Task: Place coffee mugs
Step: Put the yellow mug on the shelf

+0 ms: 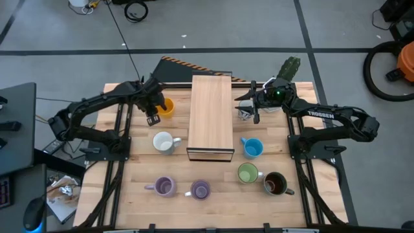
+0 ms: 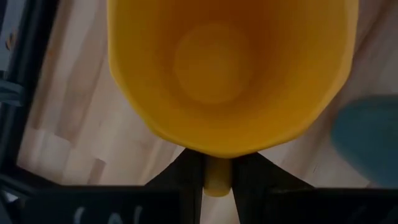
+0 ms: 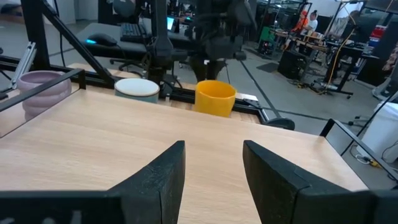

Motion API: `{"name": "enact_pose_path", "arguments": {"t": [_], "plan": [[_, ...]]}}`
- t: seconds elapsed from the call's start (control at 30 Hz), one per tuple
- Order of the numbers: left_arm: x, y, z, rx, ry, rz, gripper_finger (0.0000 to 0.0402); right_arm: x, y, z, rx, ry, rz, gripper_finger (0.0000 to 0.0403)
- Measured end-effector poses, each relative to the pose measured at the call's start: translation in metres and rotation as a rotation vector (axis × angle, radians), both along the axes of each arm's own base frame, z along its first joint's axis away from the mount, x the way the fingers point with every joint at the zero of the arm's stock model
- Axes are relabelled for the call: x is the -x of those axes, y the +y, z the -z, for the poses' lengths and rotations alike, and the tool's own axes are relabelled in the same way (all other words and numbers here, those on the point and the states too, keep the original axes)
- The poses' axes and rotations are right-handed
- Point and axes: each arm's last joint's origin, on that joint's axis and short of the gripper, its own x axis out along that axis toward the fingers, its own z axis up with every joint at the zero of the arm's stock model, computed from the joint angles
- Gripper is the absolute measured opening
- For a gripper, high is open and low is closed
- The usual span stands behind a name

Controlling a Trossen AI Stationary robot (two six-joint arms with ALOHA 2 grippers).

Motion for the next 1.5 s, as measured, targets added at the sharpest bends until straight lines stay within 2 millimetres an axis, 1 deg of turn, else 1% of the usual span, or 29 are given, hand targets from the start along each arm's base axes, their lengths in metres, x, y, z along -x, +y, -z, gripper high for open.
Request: {"name": "enact_pose_path", "arguments": {"t": [0.07, 0.13, 0.3, 0.33, 0.5, 0.63, 0.77, 0.87, 0.97, 1.07, 1.2, 1.37, 1.5], "plan": [[-0.002, 0.001, -0.007, -0.012, -0.013, 0.005, 0.0063, 0.0, 0.0, 0.001, -0.001, 0.004, 0.0, 0.0167], [-0.002, 0.002, -0.018, -0.021, -0.017, 0.02, 0.0063, 0.0, 0.0, 0.001, 0.007, 0.008, -0.001, 0.0167], [-0.009, 0.006, -0.06, -0.097, -0.107, 0.068, 0.0063, 0.005, -0.007, 0.001, 0.003, 0.012, 0.038, 0.0167], [-0.01, 0.007, -0.066, -0.105, -0.114, 0.074, 0.0063, 0.006, -0.009, 0.002, 0.0, 0.014, 0.046, 0.0167], [-0.02, 0.016, -0.086, -0.138, -0.135, 0.102, 0.0063, 0.008, -0.011, 0.002, -0.004, 0.015, 0.06, 0.0167], [-0.037, 0.029, -0.094, -0.159, -0.121, 0.162, 0.0063, 0.008, -0.011, 0.002, -0.006, 0.017, 0.059, 0.0167], [-0.054, 0.044, -0.101, -0.138, -0.061, 0.229, 0.0063, 0.008, -0.011, 0.002, -0.008, 0.019, 0.059, 0.0167], [-0.064, 0.056, -0.11, -0.135, -0.031, 0.266, 0.0062, 0.008, -0.011, 0.003, -0.013, 0.025, 0.059, 0.0167], [-0.069, 0.069, -0.121, -0.131, -0.064, 0.306, 0.0062, 0.008, -0.011, 0.003, -0.015, 0.028, 0.059, 0.0167], [-0.076, 0.083, -0.127, -0.124, -0.118, 0.353, 0.0062, 0.008, -0.011, 0.003, -0.016, 0.03, 0.059, 0.0167], [-0.086, 0.096, -0.126, -0.12, -0.131, 0.408, 0.0062, 0.008, -0.011, 0.004, -0.019, 0.032, 0.059, 0.0167], [-0.103, 0.111, -0.117, -0.119, -0.118, 0.453, 0.0062, 0.008, -0.011, 0.003, -0.016, 0.029, 0.059, 0.0167], [-0.11, 0.12, -0.114, -0.134, -0.115, 0.484, 0.0062, 0.008, -0.011, 0.003, -0.016, 0.029, 0.059, 0.0167]]}}
